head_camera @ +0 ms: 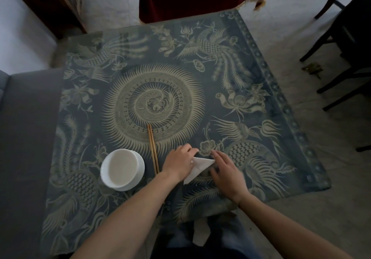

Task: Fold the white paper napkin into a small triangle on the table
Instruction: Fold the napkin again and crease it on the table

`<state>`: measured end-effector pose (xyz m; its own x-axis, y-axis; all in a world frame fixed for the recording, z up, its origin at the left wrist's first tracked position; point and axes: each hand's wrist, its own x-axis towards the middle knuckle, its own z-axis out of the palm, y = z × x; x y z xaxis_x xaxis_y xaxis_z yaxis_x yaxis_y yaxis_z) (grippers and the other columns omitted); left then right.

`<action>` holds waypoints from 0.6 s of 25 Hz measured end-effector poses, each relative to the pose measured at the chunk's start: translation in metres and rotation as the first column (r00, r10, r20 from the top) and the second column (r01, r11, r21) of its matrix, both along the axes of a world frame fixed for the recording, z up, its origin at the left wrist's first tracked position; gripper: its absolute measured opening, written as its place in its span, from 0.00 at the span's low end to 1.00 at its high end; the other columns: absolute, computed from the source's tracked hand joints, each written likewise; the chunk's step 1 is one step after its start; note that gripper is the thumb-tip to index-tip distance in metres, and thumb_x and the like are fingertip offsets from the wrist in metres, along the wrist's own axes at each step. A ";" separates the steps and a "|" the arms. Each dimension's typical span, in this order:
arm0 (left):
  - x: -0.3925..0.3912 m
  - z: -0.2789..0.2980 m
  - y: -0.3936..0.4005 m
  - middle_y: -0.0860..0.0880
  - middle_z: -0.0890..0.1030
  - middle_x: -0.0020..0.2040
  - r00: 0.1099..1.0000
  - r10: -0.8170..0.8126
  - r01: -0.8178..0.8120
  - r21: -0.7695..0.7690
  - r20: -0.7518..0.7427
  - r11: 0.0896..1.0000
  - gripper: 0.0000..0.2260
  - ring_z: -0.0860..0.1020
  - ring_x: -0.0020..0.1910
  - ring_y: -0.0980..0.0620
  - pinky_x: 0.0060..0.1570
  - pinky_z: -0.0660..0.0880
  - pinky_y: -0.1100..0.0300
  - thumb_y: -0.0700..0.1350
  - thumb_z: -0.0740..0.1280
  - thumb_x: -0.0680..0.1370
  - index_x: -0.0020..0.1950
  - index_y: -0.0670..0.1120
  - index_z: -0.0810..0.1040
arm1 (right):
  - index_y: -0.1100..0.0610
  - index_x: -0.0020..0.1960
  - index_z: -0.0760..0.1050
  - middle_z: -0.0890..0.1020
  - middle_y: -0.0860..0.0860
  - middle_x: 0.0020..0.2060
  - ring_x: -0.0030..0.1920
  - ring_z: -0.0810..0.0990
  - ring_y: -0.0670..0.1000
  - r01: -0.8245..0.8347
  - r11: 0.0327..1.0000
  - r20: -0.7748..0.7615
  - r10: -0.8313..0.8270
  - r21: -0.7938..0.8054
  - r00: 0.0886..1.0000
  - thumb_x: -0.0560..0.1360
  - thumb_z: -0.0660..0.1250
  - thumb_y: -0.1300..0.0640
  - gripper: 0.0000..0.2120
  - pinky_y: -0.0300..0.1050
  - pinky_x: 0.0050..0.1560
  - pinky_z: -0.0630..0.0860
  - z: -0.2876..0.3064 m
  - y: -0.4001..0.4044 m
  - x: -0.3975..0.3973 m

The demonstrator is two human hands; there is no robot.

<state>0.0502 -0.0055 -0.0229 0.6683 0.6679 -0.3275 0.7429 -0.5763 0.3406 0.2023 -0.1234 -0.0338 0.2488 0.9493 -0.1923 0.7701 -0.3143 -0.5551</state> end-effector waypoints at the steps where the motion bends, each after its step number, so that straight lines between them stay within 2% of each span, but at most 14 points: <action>1: 0.004 -0.001 0.002 0.48 0.75 0.62 0.999 -0.012 0.012 -0.004 -0.053 1.000 0.18 0.72 0.61 0.46 0.55 0.71 0.50 0.43 0.65 0.78 0.68 0.50 0.71 | 0.53 0.74 0.63 0.70 0.50 0.71 0.66 0.71 0.50 0.054 0.998 -0.049 -0.055 -0.014 0.997 0.78 0.62 0.55 0.26 0.47 0.59 0.74 0.000 0.001 0.002; 6: 0.010 -0.001 0.006 0.50 0.73 0.53 0.984 0.086 -0.105 -0.115 -0.159 0.988 0.08 0.71 0.56 0.48 0.46 0.70 0.55 0.44 0.67 0.74 0.51 0.52 0.75 | 0.51 0.74 0.65 0.74 0.51 0.64 0.47 0.78 0.44 0.204 0.965 -0.302 -0.246 -0.165 0.921 0.72 0.70 0.57 0.32 0.44 0.52 0.77 0.004 0.014 0.013; 8: 0.009 0.000 0.007 0.50 0.72 0.51 0.978 0.158 -0.184 -0.211 -0.134 0.960 0.05 0.70 0.53 0.50 0.45 0.71 0.55 0.46 0.70 0.73 0.46 0.53 0.75 | 0.51 0.74 0.65 0.74 0.51 0.60 0.47 0.79 0.45 0.242 0.949 -0.401 -0.306 -0.203 0.863 0.69 0.73 0.58 0.35 0.45 0.52 0.78 0.007 0.020 0.011; 10: 0.008 0.003 0.010 0.50 0.75 0.48 0.959 0.279 -0.280 -0.361 -0.055 0.890 0.06 0.74 0.48 0.51 0.42 0.72 0.57 0.46 0.72 0.72 0.43 0.52 0.76 | 0.52 0.73 0.65 0.76 0.51 0.58 0.51 0.80 0.49 0.251 0.932 -0.524 -0.355 -0.261 0.774 0.69 0.75 0.61 0.36 0.45 0.54 0.79 0.011 0.027 0.009; 11: 0.007 0.004 0.011 0.50 0.78 0.45 0.932 0.362 -0.323 -0.467 -0.007 0.823 0.06 0.76 0.45 0.51 0.41 0.73 0.58 0.44 0.73 0.72 0.43 0.51 0.76 | 0.54 0.72 0.66 0.78 0.53 0.56 0.52 0.81 0.51 0.239 0.924 -0.612 -0.377 -0.298 0.696 0.69 0.74 0.64 0.34 0.46 0.52 0.80 0.012 0.031 0.008; 13: 0.003 0.007 0.012 0.46 0.80 0.43 0.809 0.585 -0.379 -0.702 0.066 0.603 0.07 0.78 0.38 0.52 0.35 0.76 0.59 0.40 0.74 0.73 0.45 0.46 0.77 | 0.60 0.67 0.71 0.82 0.60 0.53 0.50 0.83 0.56 0.215 0.894 -0.783 -0.448 -0.393 0.432 0.71 0.72 0.68 0.26 0.49 0.48 0.82 0.016 0.037 0.004; 14: 0.001 0.009 0.011 0.45 0.80 0.42 0.725 0.686 -0.381 -0.790 0.068 0.480 0.06 0.78 0.36 0.52 0.30 0.76 0.60 0.38 0.73 0.74 0.46 0.45 0.77 | 0.62 0.64 0.74 0.83 0.63 0.52 0.48 0.84 0.58 0.206 0.871 -0.820 -0.491 -0.447 0.296 0.72 0.71 0.69 0.21 0.51 0.47 0.82 0.017 0.039 0.002; 15: -0.003 0.011 0.010 0.44 0.79 0.41 0.657 0.751 -0.370 -0.844 0.058 0.389 0.06 0.78 0.34 0.52 0.27 0.74 0.61 0.37 0.72 0.75 0.46 0.44 0.76 | 0.63 0.61 0.76 0.83 0.64 0.51 0.47 0.83 0.59 0.200 0.851 -0.824 -0.522 -0.485 0.221 0.73 0.70 0.68 0.16 0.53 0.45 0.81 0.018 0.041 0.000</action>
